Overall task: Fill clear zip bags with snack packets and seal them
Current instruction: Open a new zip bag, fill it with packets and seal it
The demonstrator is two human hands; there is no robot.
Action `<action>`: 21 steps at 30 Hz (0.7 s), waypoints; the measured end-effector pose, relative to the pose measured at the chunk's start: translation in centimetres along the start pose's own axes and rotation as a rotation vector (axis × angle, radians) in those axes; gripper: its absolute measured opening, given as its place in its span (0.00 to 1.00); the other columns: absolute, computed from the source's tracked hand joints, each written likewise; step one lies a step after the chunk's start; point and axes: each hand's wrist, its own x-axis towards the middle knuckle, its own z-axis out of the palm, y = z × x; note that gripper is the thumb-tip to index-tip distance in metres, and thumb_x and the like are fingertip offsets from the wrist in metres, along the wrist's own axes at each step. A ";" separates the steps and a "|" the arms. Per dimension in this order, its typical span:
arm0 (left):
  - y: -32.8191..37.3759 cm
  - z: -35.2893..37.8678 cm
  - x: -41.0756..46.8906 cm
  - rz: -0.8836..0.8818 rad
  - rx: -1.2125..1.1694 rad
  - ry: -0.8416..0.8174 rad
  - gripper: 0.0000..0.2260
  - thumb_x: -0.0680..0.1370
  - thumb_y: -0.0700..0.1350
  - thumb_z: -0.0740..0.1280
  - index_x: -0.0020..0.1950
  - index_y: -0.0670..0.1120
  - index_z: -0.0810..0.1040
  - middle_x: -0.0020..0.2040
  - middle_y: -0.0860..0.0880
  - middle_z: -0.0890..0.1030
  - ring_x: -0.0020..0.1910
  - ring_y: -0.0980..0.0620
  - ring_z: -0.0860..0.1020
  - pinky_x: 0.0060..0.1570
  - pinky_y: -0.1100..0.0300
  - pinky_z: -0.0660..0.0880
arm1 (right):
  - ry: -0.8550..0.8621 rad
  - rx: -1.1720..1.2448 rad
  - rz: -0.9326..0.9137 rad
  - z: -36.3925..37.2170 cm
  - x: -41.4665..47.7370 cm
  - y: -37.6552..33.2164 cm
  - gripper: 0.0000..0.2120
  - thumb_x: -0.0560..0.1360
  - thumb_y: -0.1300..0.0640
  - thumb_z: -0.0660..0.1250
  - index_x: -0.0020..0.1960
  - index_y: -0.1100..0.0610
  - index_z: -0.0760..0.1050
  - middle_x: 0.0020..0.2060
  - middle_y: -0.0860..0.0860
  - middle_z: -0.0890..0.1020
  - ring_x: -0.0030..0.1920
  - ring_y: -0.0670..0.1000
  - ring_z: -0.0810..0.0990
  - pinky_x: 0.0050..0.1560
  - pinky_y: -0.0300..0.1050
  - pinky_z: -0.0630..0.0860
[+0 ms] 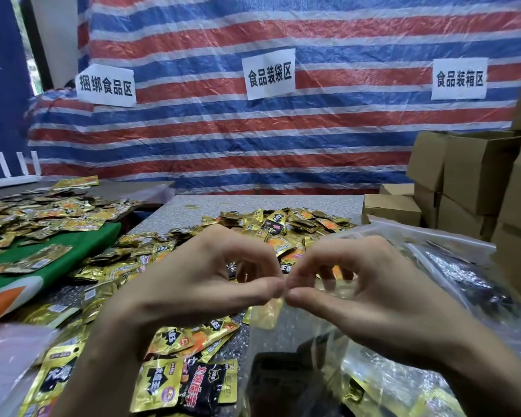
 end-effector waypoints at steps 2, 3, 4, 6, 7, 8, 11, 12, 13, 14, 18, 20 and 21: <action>-0.1 -0.1 -0.1 -0.004 -0.008 0.008 0.09 0.78 0.46 0.68 0.40 0.44 0.82 0.33 0.50 0.80 0.32 0.50 0.78 0.34 0.52 0.72 | -0.052 0.000 0.004 -0.5 0.0 0.3 0.03 0.71 0.49 0.75 0.42 0.47 0.83 0.37 0.38 0.82 0.43 0.46 0.79 0.40 0.36 0.72; -0.1 -0.1 -0.1 -0.005 -0.015 0.008 0.09 0.78 0.47 0.68 0.40 0.44 0.82 0.33 0.50 0.81 0.33 0.50 0.78 0.34 0.52 0.73 | -0.064 -0.005 0.003 -0.8 0.0 0.5 0.03 0.71 0.50 0.76 0.42 0.48 0.83 0.37 0.39 0.82 0.43 0.46 0.79 0.40 0.36 0.72; -0.1 -0.2 -0.2 -0.007 -0.021 0.007 0.10 0.78 0.47 0.67 0.41 0.43 0.82 0.33 0.50 0.81 0.34 0.50 0.79 0.35 0.52 0.73 | -0.066 -0.004 0.001 -1.0 0.0 0.7 0.03 0.71 0.50 0.76 0.41 0.48 0.83 0.36 0.39 0.82 0.42 0.46 0.80 0.40 0.35 0.71; -0.2 -0.3 -0.2 -0.009 -0.025 0.011 0.11 0.78 0.48 0.67 0.42 0.43 0.83 0.34 0.50 0.82 0.34 0.50 0.80 0.35 0.51 0.74 | -0.061 0.020 0.003 -1.2 0.0 1.0 0.03 0.71 0.52 0.76 0.40 0.49 0.84 0.35 0.41 0.82 0.42 0.48 0.80 0.40 0.34 0.71; -0.2 -0.3 -0.2 -0.007 -0.024 0.021 0.11 0.78 0.48 0.67 0.42 0.43 0.83 0.34 0.50 0.82 0.34 0.50 0.80 0.35 0.51 0.74 | -0.051 0.029 0.005 -1.2 0.1 1.2 0.03 0.71 0.52 0.76 0.39 0.49 0.84 0.35 0.42 0.82 0.41 0.48 0.79 0.39 0.35 0.71; -0.3 -0.3 -0.2 -0.002 -0.022 0.032 0.10 0.78 0.49 0.67 0.42 0.44 0.83 0.34 0.51 0.82 0.34 0.50 0.80 0.35 0.51 0.74 | -0.035 0.028 0.009 -1.1 0.1 1.3 0.03 0.71 0.52 0.76 0.39 0.48 0.84 0.34 0.43 0.82 0.40 0.49 0.79 0.38 0.36 0.71; -0.4 -0.2 -0.1 0.008 -0.002 0.046 0.08 0.77 0.49 0.69 0.43 0.46 0.84 0.35 0.52 0.81 0.34 0.50 0.78 0.35 0.48 0.73 | 0.003 0.025 0.017 -0.8 0.2 1.6 0.04 0.71 0.54 0.76 0.38 0.49 0.83 0.32 0.46 0.81 0.37 0.49 0.77 0.35 0.37 0.68; -0.5 -0.2 -0.1 0.008 0.002 0.045 0.08 0.77 0.49 0.70 0.43 0.47 0.84 0.36 0.52 0.81 0.35 0.49 0.79 0.35 0.48 0.73 | 0.006 0.032 0.020 -0.8 0.3 1.7 0.04 0.71 0.54 0.76 0.37 0.49 0.83 0.31 0.47 0.80 0.36 0.50 0.76 0.34 0.37 0.67; -0.5 -0.2 -0.1 0.010 0.003 0.042 0.07 0.76 0.49 0.71 0.43 0.47 0.84 0.36 0.52 0.81 0.36 0.49 0.79 0.35 0.49 0.74 | 0.007 0.036 0.023 -0.7 0.3 1.7 0.04 0.71 0.54 0.76 0.37 0.49 0.83 0.31 0.46 0.79 0.35 0.49 0.75 0.33 0.37 0.67; -0.6 -0.2 -0.1 0.016 0.004 0.041 0.06 0.76 0.48 0.71 0.43 0.47 0.84 0.36 0.52 0.81 0.35 0.49 0.79 0.35 0.49 0.74 | 0.006 0.032 0.028 -0.7 0.3 1.8 0.04 0.71 0.53 0.76 0.37 0.49 0.83 0.31 0.45 0.79 0.35 0.48 0.75 0.33 0.36 0.66; -0.7 0.0 0.1 0.058 0.050 0.073 0.05 0.76 0.43 0.72 0.41 0.44 0.83 0.34 0.51 0.79 0.33 0.49 0.77 0.33 0.49 0.71 | -0.007 -0.061 0.046 -0.5 0.0 1.6 0.08 0.68 0.41 0.72 0.42 0.45 0.80 0.36 0.43 0.81 0.38 0.47 0.77 0.36 0.41 0.73; -0.6 0.1 0.2 0.075 0.063 0.076 0.04 0.75 0.40 0.72 0.40 0.43 0.83 0.33 0.52 0.78 0.33 0.50 0.77 0.33 0.52 0.72 | 0.018 -0.047 0.034 -0.3 0.1 1.4 0.12 0.68 0.38 0.70 0.45 0.44 0.80 0.39 0.40 0.81 0.40 0.47 0.77 0.38 0.40 0.73; -0.6 0.2 0.3 0.081 0.058 0.071 0.04 0.74 0.39 0.73 0.40 0.43 0.83 0.33 0.52 0.78 0.33 0.51 0.77 0.33 0.55 0.72 | 0.033 -0.025 0.021 -0.2 0.1 1.3 0.10 0.69 0.39 0.71 0.46 0.43 0.81 0.40 0.39 0.81 0.41 0.47 0.77 0.37 0.38 0.73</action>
